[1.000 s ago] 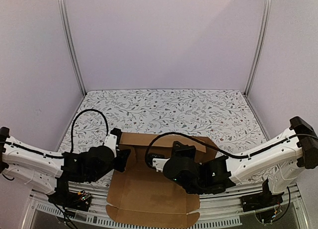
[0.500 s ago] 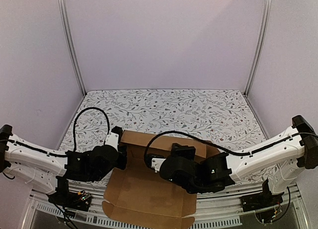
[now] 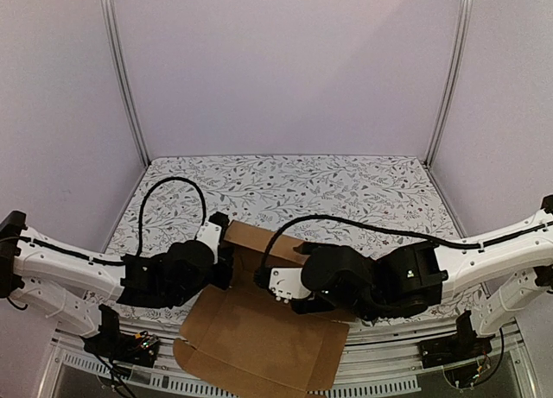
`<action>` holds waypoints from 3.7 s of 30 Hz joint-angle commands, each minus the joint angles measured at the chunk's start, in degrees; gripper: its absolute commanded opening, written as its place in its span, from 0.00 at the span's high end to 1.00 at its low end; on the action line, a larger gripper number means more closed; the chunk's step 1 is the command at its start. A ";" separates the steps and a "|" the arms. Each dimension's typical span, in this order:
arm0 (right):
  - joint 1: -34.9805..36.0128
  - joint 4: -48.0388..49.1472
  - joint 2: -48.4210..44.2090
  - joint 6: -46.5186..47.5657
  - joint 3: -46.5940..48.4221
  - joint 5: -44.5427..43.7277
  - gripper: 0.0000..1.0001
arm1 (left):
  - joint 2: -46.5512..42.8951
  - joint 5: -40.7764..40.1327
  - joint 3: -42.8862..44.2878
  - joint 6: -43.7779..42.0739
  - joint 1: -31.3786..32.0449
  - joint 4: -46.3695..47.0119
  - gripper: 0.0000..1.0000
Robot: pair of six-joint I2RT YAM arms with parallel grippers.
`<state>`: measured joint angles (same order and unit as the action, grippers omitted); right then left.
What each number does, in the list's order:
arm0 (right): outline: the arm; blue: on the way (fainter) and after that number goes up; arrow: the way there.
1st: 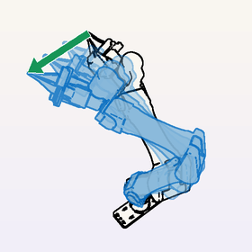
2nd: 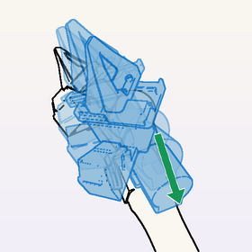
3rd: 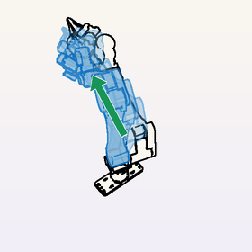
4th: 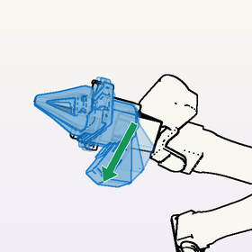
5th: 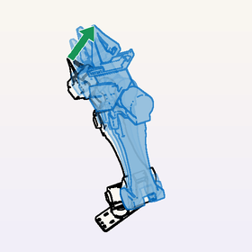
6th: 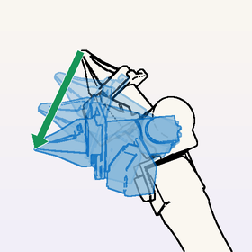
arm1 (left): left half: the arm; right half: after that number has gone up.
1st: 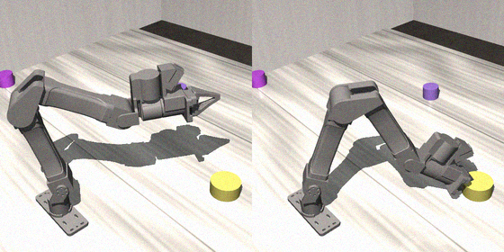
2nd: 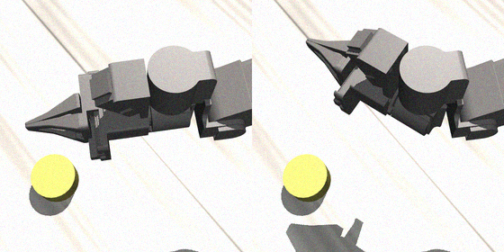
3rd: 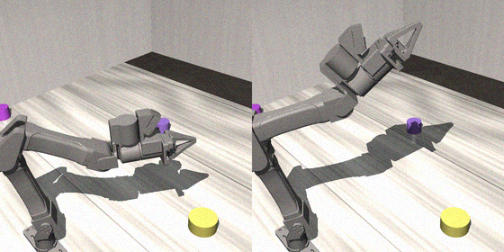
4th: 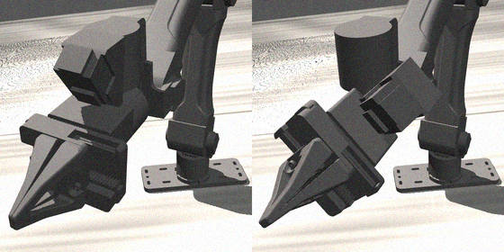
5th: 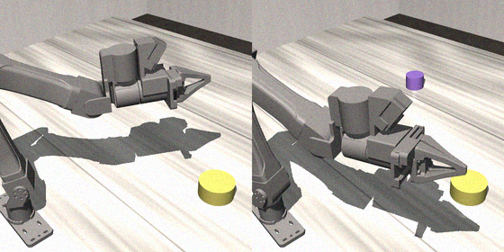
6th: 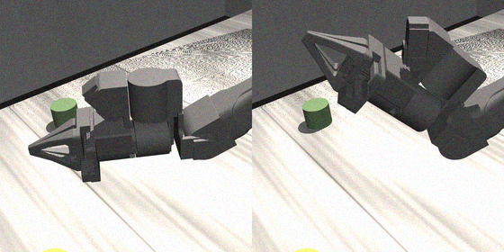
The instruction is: Fold the paper box
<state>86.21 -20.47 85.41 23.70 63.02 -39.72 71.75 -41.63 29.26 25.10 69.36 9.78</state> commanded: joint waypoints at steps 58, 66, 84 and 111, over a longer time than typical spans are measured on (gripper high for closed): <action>-25.88 7.48 5.17 -39.10 2.03 33.76 0.63 | 25.23 30.37 10.35 -20.48 -9.95 24.64 0.86; -25.90 7.95 5.21 -39.08 1.50 35.40 0.65 | 25.06 26.69 6.94 -18.96 -9.86 30.26 0.75; -25.89 8.96 3.11 -40.36 0.01 36.79 0.66 | 35.83 29.54 1.54 -18.13 -9.73 60.03 0.66; -25.85 9.22 2.40 -40.06 -0.39 37.89 0.66 | 46.58 30.18 3.39 -20.08 -11.48 77.60 1.00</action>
<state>59.94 -9.02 88.79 -16.45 64.05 -3.92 116.55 -9.87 31.51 5.15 58.28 78.56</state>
